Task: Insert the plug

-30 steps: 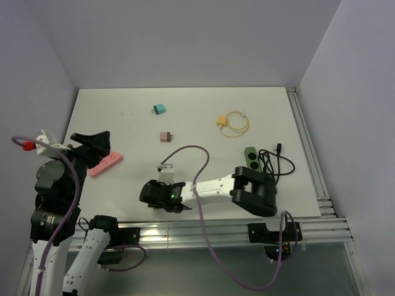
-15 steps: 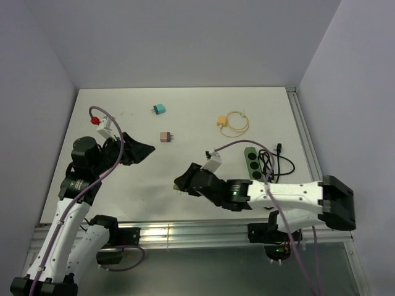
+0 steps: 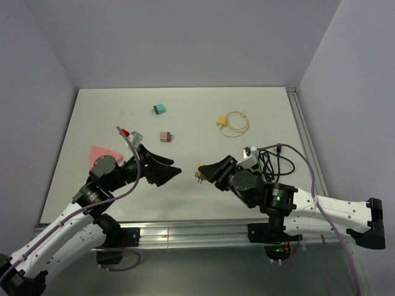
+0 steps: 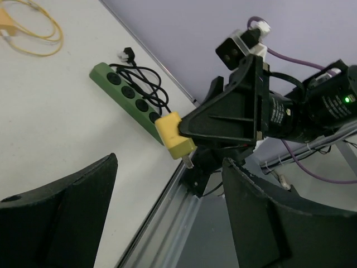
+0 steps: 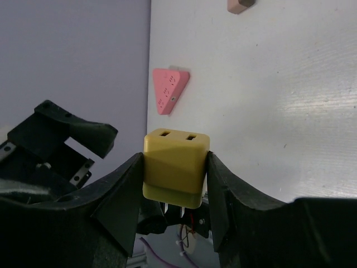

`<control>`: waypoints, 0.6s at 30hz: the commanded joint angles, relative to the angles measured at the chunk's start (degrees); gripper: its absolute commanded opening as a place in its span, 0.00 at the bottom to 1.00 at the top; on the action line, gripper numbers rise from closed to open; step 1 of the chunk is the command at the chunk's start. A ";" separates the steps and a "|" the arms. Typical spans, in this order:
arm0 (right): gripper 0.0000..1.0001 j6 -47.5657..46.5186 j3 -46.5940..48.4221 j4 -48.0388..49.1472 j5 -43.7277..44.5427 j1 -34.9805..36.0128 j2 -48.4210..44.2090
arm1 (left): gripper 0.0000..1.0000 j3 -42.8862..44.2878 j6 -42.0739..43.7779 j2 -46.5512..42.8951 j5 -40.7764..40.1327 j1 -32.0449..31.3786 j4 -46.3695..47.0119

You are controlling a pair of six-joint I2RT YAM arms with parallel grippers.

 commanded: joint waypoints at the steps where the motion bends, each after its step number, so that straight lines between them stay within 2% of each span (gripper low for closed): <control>1: 0.00 3.70 -0.34 -1.22 2.56 -0.25 -0.83 | 0.82 -2.01 -1.41 -1.16 -10.93 -6.16 8.39; 4: 0.00 5.63 0.71 -1.05 2.39 -0.16 0.22 | 0.84 -3.07 -1.33 -0.29 -16.47 -11.35 11.82; 11: 0.00 6.69 4.32 -1.75 3.00 -0.16 2.60 | 0.87 0.27 1.57 6.66 -28.95 -24.08 10.86; 18: 0.00 7.48 1.95 -0.34 2.30 -0.16 0.23 | 0.88 0.19 2.72 8.94 -37.31 -30.61 11.57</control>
